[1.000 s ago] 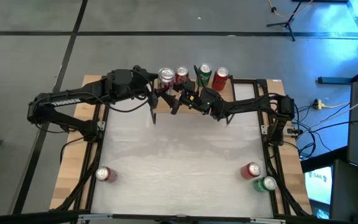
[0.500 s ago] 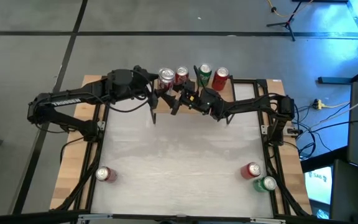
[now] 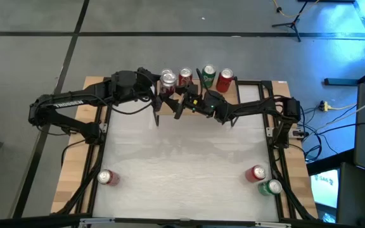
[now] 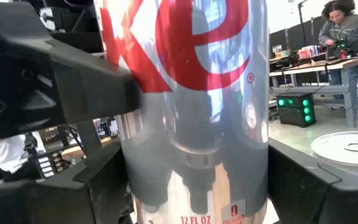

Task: Place canned beverage on shelf
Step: Put the red-silver soda can aligned with the other red-silver soda can on the shelf

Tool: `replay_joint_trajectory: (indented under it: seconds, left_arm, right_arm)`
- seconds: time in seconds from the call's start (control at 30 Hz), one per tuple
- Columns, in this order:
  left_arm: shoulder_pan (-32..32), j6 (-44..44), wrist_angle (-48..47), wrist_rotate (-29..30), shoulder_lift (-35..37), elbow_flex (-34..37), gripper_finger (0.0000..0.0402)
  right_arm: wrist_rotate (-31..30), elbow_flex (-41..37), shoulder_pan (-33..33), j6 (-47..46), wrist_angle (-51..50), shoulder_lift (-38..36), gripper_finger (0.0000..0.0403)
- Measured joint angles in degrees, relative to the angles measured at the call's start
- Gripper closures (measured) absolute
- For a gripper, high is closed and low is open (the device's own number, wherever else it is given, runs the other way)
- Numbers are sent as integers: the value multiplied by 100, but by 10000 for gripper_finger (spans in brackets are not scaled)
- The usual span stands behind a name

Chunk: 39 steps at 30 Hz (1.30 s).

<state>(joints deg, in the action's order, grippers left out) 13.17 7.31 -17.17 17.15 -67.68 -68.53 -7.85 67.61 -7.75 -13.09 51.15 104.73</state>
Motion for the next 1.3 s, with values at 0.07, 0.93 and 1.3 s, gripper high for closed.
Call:
replay_joint_trajectory:
  seconds: [0.07,0.93,1.3]
  left_arm:
    - [-7,-1,1,6,-4,0,17]
    - [-48,-49,240,429,-180,0,87]
    - [-44,-59,219,351,-175,-1,118]
  right_arm:
    - [-3,0,0,21,-15,0,100]
    - [-517,0,-13,395,-627,0,100]
    - [-460,0,-15,434,-654,0,92]
